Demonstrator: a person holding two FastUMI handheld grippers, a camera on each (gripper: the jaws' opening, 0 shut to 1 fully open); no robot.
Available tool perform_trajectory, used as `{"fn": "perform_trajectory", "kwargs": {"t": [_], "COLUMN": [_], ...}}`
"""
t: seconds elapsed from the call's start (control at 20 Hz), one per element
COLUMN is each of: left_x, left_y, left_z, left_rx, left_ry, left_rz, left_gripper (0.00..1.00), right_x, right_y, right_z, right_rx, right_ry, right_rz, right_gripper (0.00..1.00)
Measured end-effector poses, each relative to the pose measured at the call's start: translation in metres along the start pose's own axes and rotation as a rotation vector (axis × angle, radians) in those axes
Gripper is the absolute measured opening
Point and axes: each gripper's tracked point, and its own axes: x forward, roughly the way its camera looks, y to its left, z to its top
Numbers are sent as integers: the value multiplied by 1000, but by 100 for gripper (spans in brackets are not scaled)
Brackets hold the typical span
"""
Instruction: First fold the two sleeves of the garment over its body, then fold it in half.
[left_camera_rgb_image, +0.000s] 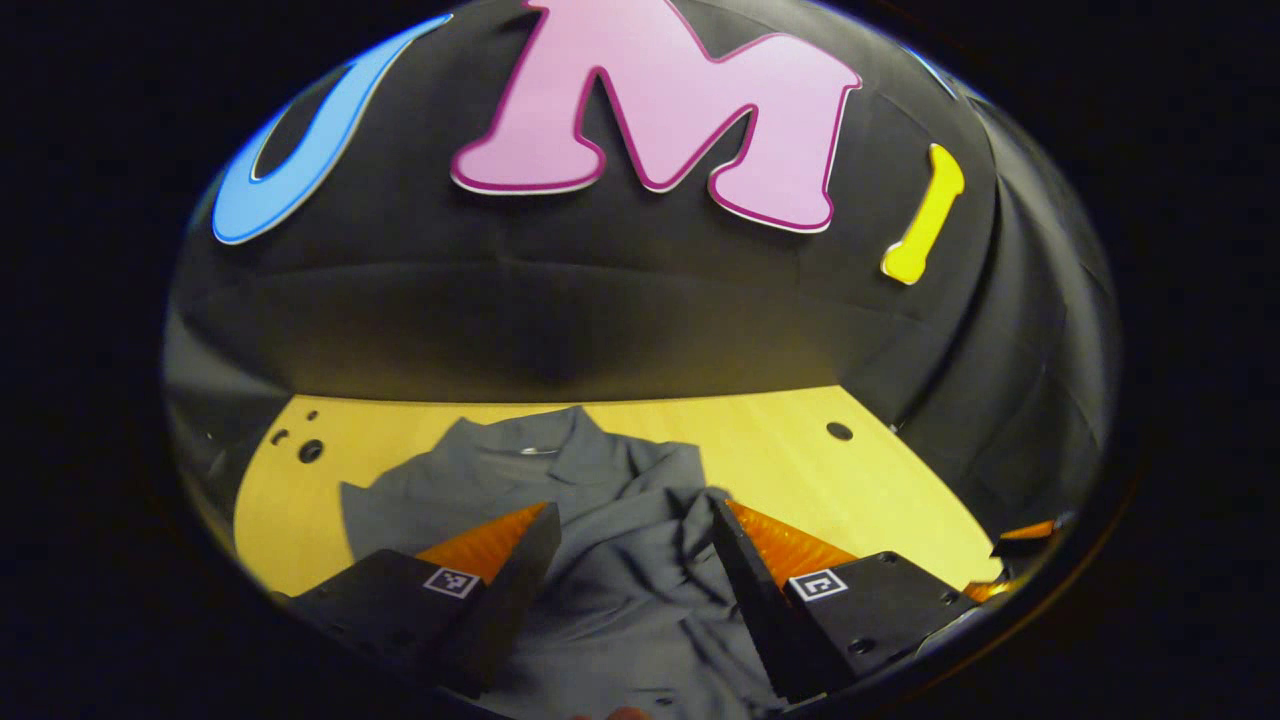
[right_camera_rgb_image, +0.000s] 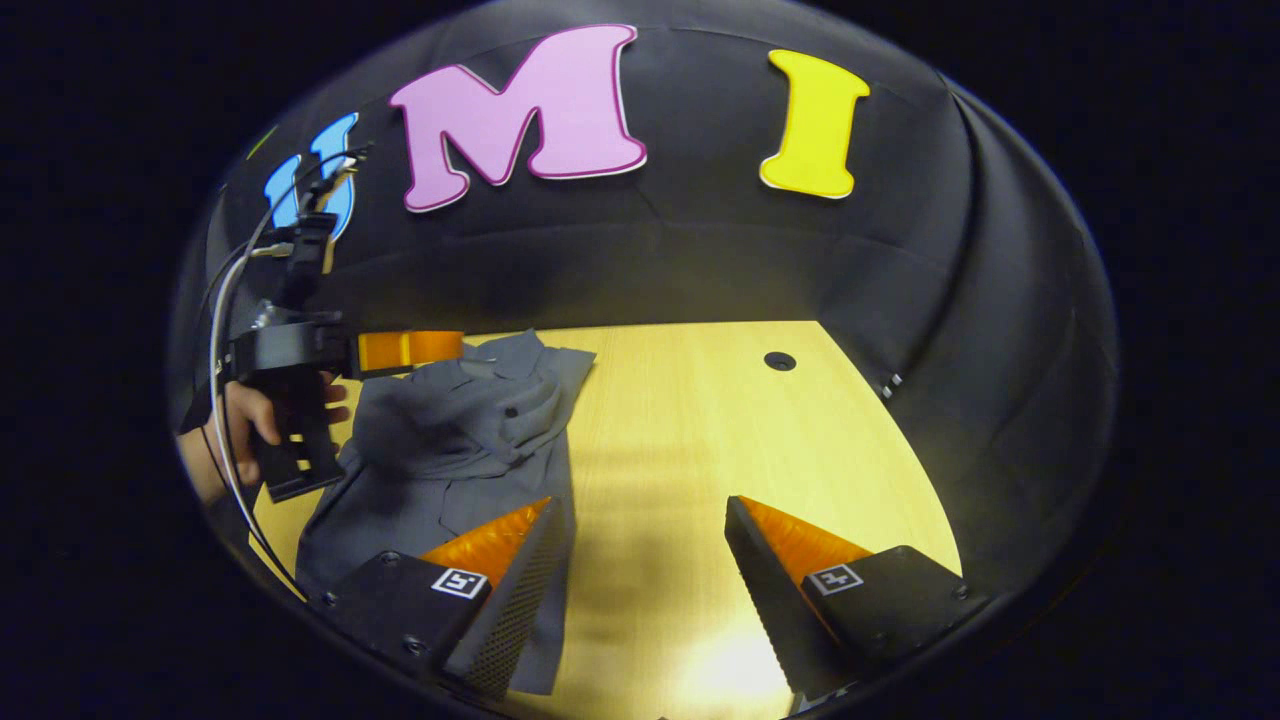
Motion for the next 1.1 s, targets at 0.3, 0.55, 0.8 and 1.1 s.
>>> {"fn": "perform_trajectory", "kwargs": {"t": [0.3,0.55,0.8,1.1], "left_x": [-133,-208,-240,-247], "left_y": [86,132,147,155], "left_z": [-96,-206,-272,-313], "left_rx": [6,-131,-200,-206], "left_ry": [74,209,301,371], "left_rz": [69,162,230,265], "left_gripper": [96,96,96,96], "right_x": [-7,-12,-11,-4], "right_y": [66,99,102,102], "right_z": [-59,-114,-162,-182], "right_rx": [13,-31,23,20], "right_ry": [147,280,358,365], "right_rz": [95,114,45,-15], "right_gripper": [99,100,100,100]}}
